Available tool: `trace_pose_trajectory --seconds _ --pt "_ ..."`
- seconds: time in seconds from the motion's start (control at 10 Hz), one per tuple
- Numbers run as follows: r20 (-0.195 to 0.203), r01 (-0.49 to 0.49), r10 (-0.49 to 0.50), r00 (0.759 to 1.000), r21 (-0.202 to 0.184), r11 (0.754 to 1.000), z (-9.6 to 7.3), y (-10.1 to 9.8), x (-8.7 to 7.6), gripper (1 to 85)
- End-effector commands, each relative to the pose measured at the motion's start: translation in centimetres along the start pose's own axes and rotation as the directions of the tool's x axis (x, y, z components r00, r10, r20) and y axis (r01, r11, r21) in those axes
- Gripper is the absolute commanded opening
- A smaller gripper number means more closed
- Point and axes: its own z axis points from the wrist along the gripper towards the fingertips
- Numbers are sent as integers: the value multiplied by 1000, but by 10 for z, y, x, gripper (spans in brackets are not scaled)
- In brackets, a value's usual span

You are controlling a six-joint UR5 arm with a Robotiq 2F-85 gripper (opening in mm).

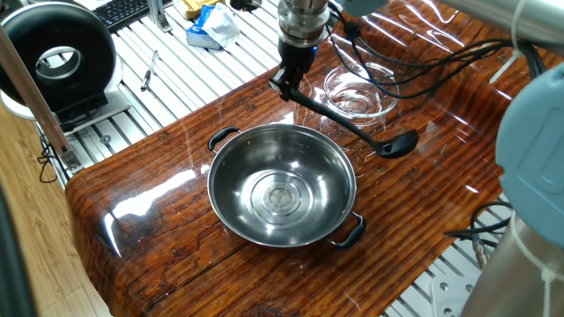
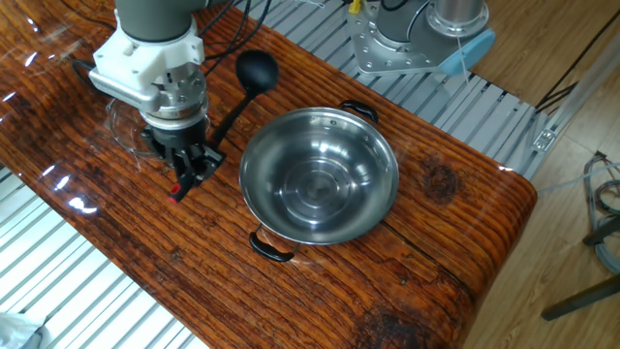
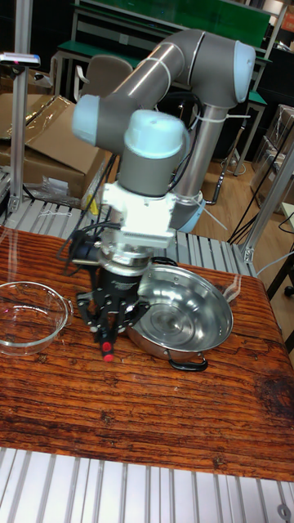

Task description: Scoop water with a large spoon from one bowl to another

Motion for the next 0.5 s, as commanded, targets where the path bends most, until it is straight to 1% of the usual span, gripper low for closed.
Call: trace_pose_trajectory --seconds 0.0,0.1,0.2,0.3,0.4 --pt "-17 -43 43 999 24 999 -26 33 0 10" --pt "-8 -56 57 998 26 998 -28 41 4 10" --pt "-6 -69 69 998 38 997 -28 45 7 10" --pt "-3 -52 52 999 61 997 -27 40 7 10" --pt "-1 -10 10 1000 65 998 -26 31 1 10"
